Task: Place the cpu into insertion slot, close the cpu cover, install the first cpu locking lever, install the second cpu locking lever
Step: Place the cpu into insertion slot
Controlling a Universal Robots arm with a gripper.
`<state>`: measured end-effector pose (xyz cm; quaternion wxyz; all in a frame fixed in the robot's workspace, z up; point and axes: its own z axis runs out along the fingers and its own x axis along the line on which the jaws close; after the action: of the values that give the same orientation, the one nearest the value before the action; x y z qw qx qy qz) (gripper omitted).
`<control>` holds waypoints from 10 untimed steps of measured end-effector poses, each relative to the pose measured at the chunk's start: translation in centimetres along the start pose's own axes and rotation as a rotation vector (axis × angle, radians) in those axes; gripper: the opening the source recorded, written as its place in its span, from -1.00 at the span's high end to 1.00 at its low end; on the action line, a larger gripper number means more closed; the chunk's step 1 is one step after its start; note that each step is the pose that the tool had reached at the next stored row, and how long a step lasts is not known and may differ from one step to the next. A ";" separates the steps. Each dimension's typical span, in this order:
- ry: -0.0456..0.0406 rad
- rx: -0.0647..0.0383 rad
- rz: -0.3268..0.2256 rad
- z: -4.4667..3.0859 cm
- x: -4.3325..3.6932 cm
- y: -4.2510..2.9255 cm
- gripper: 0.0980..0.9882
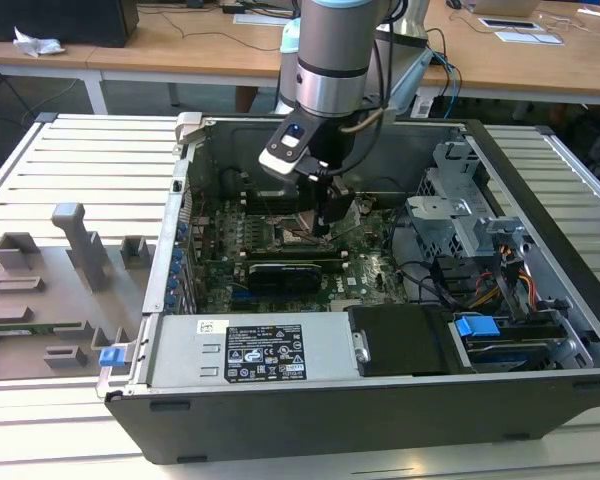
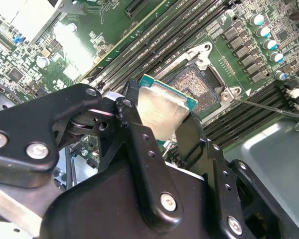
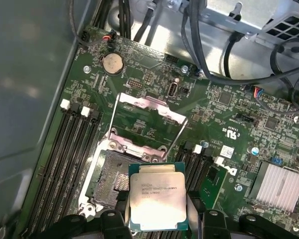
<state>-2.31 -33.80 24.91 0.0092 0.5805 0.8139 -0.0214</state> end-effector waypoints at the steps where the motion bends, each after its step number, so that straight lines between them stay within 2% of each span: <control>1: -0.0001 0.000 0.007 0.00 0.00 0.00 0.00; 10: -0.0012 0.004 0.065 0.02 0.00 0.00 0.00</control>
<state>-2.31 -33.81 24.89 0.0094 0.6067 0.7945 -0.0229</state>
